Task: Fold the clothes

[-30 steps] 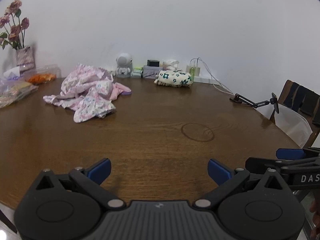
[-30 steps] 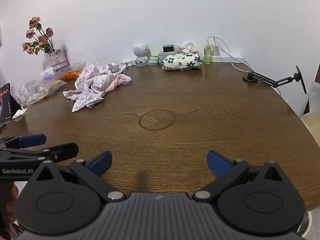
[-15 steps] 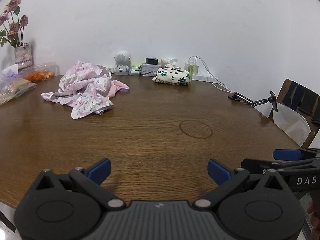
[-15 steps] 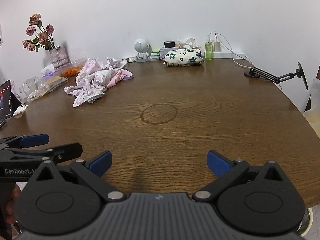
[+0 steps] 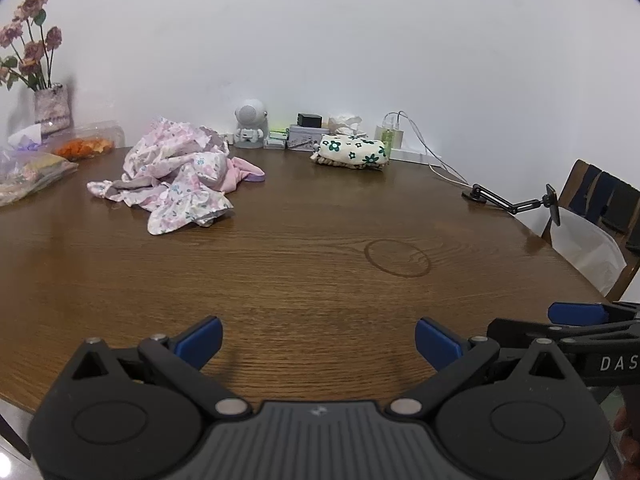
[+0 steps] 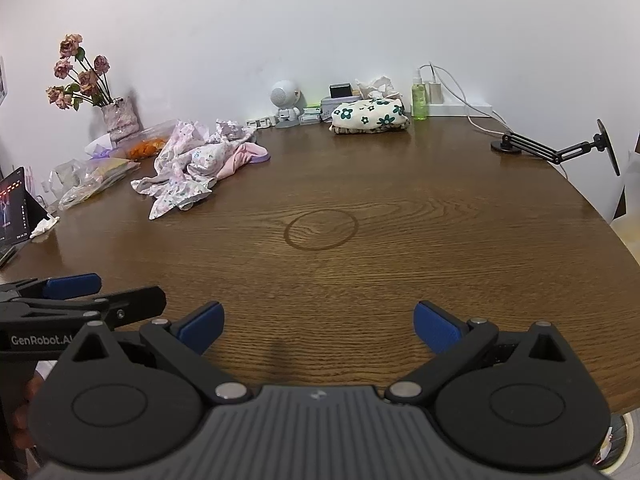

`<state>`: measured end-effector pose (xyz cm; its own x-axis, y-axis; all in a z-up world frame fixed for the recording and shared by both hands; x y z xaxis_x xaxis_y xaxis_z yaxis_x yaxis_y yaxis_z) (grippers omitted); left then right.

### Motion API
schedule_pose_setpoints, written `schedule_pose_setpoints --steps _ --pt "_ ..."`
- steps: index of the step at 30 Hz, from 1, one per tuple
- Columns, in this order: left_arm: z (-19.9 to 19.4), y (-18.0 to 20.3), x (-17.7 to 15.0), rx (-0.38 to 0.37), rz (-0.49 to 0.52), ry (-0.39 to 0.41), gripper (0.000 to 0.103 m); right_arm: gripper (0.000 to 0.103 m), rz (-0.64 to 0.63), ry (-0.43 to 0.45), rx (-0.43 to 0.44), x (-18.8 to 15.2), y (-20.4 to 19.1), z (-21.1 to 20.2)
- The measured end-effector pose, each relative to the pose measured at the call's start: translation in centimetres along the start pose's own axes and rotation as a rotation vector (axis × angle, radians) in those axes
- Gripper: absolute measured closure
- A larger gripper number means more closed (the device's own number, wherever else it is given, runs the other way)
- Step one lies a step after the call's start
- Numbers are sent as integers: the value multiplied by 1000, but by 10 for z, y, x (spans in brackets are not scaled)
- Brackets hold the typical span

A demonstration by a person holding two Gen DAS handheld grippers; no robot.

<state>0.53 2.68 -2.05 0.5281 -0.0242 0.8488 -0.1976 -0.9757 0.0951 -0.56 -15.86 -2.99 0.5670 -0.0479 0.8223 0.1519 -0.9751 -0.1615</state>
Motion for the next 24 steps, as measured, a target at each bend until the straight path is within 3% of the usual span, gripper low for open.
schedule_pose_setpoints --steps 24 --pt "3 2 -3 9 1 -1 0 0 -8 0 8 -1 -3 2"
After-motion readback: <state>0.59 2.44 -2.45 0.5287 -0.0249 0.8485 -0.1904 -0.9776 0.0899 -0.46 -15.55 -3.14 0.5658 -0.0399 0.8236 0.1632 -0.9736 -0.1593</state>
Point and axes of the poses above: each gripper's, at about its wrist camera, not at the fingertips, and z roughly the way its jaws point, y to its right, x to its top, the point moved 3 cm from there along z, roughly the way its jaws point, and after that the axes turned 1 degree about -x, right-handed, at the moved point
